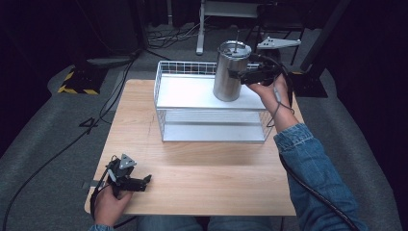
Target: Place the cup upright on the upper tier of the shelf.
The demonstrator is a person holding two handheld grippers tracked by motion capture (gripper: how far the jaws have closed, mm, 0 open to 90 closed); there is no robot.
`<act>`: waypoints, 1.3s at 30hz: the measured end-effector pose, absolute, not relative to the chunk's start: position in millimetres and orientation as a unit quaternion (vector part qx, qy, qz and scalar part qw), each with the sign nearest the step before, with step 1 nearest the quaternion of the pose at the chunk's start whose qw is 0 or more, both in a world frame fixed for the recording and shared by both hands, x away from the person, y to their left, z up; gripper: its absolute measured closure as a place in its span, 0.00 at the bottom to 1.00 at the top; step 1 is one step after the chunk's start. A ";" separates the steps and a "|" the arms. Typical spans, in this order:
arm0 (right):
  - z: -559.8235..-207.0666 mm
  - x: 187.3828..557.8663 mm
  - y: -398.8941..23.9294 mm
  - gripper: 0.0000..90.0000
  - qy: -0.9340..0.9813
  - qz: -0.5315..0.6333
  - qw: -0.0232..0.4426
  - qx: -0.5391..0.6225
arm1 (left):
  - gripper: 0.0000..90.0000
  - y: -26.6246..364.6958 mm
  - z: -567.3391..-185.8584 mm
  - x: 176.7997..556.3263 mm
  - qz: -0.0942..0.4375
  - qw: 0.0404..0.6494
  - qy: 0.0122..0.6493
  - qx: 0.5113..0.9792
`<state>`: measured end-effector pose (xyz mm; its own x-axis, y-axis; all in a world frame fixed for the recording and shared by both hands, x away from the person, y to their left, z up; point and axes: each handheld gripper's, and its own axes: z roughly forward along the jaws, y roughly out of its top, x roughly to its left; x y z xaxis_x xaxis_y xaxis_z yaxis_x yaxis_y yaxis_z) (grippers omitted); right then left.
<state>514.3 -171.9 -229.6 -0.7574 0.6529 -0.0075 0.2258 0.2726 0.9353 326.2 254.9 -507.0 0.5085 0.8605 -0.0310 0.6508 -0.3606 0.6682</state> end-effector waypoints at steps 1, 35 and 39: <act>-228.2 512.4 -173.7 0.00 0.772 0.532 0.201 0.285 | 0.01 254.9 -507.0 326.2 0.165 0.318 0.467 0.808; -245.4 426.4 -248.9 0.00 0.777 0.524 0.200 0.286 | 0.01 254.4 -507.1 327.0 0.164 0.318 0.467 0.808; -254.4 419.3 -258.9 0.00 0.776 0.522 0.202 0.290 | 0.01 254.4 -507.1 327.1 0.164 0.318 0.467 0.808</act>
